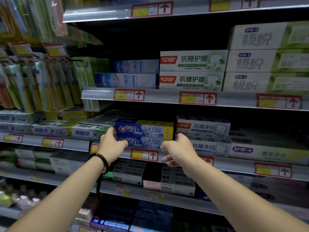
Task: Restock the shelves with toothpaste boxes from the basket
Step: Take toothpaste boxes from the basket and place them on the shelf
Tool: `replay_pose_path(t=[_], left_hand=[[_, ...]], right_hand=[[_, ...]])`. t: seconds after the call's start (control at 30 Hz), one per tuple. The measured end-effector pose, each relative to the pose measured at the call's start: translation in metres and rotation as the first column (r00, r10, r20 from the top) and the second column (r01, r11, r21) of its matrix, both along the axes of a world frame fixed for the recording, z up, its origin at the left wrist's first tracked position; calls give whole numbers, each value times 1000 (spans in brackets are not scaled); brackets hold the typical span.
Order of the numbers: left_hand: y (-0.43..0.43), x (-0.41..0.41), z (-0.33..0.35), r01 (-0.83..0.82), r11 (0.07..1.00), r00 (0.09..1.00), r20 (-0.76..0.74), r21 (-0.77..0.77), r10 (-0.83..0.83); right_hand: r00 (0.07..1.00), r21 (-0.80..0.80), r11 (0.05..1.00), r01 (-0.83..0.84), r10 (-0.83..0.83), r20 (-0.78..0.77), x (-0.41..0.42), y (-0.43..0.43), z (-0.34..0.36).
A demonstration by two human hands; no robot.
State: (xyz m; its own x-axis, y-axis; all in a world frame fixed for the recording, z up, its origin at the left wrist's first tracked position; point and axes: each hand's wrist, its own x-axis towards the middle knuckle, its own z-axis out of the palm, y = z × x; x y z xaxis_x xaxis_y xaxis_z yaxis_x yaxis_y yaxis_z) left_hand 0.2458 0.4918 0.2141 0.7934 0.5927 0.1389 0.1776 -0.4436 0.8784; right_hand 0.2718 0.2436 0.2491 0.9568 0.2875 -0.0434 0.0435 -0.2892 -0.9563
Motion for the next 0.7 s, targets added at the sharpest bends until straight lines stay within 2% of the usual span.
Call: replay_pose_path(t=[0.23,0.4,0.7], left_hand=[[-5,-3,2,-48,997,999,-10,66,49],[-7,0,3,-46,999,999,16,25,46],[-7,-6,-1,-51,998,997,58,-37,54]], right_hand=[[997,-31,998,-59,60,38,1,4,-10],[996,-57,995,-79,82,47,1,1,-11],[994,-14,994,-107,108,27,-2,-13,-9]])
